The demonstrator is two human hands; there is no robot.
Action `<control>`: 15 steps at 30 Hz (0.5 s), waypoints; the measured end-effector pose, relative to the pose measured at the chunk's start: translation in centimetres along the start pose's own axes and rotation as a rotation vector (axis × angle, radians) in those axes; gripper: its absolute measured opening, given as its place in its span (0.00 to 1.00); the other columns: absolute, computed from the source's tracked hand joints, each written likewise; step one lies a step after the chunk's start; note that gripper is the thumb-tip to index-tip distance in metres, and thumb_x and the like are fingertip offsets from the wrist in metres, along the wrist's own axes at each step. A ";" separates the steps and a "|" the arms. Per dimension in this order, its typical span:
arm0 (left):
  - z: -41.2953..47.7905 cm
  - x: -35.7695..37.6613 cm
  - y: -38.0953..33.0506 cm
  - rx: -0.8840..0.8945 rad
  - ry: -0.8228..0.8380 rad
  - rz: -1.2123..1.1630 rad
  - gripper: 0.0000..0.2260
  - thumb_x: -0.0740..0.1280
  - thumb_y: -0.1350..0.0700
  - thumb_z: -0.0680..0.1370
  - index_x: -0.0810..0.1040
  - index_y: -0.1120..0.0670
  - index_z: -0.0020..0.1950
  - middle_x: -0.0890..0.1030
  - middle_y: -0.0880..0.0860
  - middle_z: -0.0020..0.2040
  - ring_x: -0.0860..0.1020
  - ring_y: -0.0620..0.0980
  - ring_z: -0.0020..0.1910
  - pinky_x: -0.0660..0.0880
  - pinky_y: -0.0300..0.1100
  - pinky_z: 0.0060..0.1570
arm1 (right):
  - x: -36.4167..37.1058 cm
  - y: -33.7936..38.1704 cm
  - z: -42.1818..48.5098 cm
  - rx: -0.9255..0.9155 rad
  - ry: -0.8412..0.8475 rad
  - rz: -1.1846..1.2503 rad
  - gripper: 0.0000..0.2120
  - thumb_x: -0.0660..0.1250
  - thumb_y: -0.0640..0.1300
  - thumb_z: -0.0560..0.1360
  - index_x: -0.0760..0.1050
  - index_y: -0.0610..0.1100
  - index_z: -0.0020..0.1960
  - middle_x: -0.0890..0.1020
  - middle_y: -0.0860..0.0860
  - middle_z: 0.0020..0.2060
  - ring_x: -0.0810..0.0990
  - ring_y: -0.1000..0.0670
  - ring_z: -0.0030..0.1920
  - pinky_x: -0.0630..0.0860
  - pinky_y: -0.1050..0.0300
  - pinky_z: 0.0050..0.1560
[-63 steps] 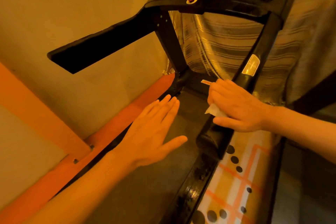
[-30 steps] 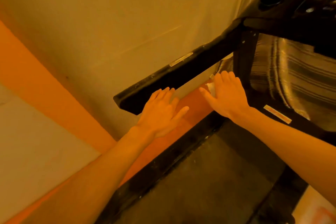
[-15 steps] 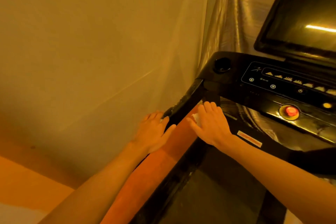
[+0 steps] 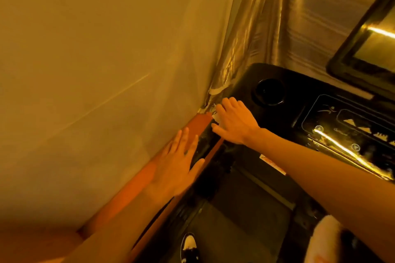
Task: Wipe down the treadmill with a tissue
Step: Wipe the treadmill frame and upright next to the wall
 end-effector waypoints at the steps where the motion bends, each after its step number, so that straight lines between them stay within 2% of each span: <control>1: 0.6 0.6 0.3 -0.002 -0.002 -0.005 0.37 0.34 0.31 0.80 0.43 0.48 0.85 0.38 0.55 0.84 0.39 0.56 0.83 0.49 0.52 0.79 | 0.7 -0.5 1.1 -0.014 0.028 -0.003 0.27 0.50 0.63 0.75 0.74 0.41 0.52 0.74 0.44 0.48 0.72 0.42 0.48 0.66 0.48 0.47; 3: 1.7 1.7 0.7 -0.010 -0.009 -0.022 0.35 0.36 0.33 0.83 0.50 0.51 0.85 0.48 0.59 0.84 0.48 0.60 0.83 0.57 0.56 0.77 | 2.0 -1.0 2.7 -0.054 0.085 -0.029 0.28 0.47 0.60 0.75 0.75 0.40 0.55 0.75 0.43 0.50 0.72 0.41 0.49 0.65 0.48 0.48; 4: 2.0 2.3 0.8 -0.015 -0.008 -0.046 0.35 0.35 0.33 0.83 0.51 0.51 0.84 0.50 0.60 0.84 0.49 0.61 0.83 0.59 0.57 0.77 | 2.6 -1.2 3.4 -0.087 0.110 -0.044 0.28 0.47 0.59 0.75 0.75 0.39 0.56 0.76 0.42 0.51 0.73 0.41 0.50 0.66 0.48 0.48; 7: 2.4 3.9 0.6 0.006 0.010 -0.060 0.35 0.33 0.31 0.82 0.46 0.49 0.84 0.45 0.58 0.84 0.44 0.60 0.83 0.53 0.55 0.78 | 3.6 -1.5 3.7 -0.168 0.131 -0.074 0.24 0.49 0.56 0.75 0.75 0.40 0.52 0.76 0.43 0.50 0.71 0.43 0.50 0.66 0.49 0.48; 9: 2.5 4.5 0.6 -0.007 -0.025 -0.057 0.34 0.39 0.33 0.84 0.50 0.50 0.85 0.48 0.59 0.84 0.47 0.60 0.83 0.54 0.55 0.78 | 4.8 -2.1 3.8 -0.226 0.118 -0.084 0.22 0.50 0.56 0.77 0.74 0.40 0.52 0.76 0.43 0.52 0.70 0.43 0.52 0.65 0.49 0.50; 10: 2.6 4.7 0.5 -0.019 -0.035 -0.048 0.33 0.41 0.34 0.85 0.51 0.51 0.85 0.49 0.59 0.84 0.48 0.60 0.83 0.53 0.56 0.78 | 5.4 -2.4 3.7 -0.262 0.127 -0.102 0.23 0.50 0.56 0.78 0.75 0.40 0.54 0.76 0.43 0.55 0.71 0.43 0.55 0.67 0.48 0.54; 12: 2.6 5.1 0.5 -0.052 -0.056 -0.028 0.33 0.43 0.34 0.85 0.52 0.51 0.85 0.50 0.59 0.85 0.48 0.60 0.83 0.51 0.56 0.78 | 6.2 -2.7 3.7 -0.331 0.133 -0.128 0.27 0.49 0.57 0.80 0.76 0.40 0.63 0.75 0.39 0.65 0.71 0.39 0.67 0.66 0.43 0.69; 13: 2.7 5.1 0.6 -0.063 -0.070 -0.018 0.33 0.43 0.34 0.85 0.52 0.51 0.85 0.51 0.59 0.84 0.49 0.60 0.83 0.51 0.57 0.78 | 6.3 -2.8 3.7 -0.343 0.137 -0.120 0.29 0.50 0.58 0.80 0.76 0.40 0.67 0.73 0.37 0.71 0.68 0.36 0.73 0.61 0.40 0.76; 15: 2.8 5.3 0.6 -0.062 -0.084 0.003 0.33 0.43 0.34 0.85 0.53 0.52 0.85 0.52 0.60 0.84 0.51 0.61 0.83 0.53 0.58 0.77 | 5.9 -2.7 3.2 -0.335 0.130 -0.114 0.32 0.49 0.59 0.81 0.73 0.41 0.74 0.65 0.35 0.78 0.61 0.33 0.79 0.50 0.35 0.81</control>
Point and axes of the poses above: each hand's wrist, its own z-axis towards the middle knuckle, its own x-axis out of the palm, y = z × x, the point moved 2 cm from there along z, towards the middle knuckle
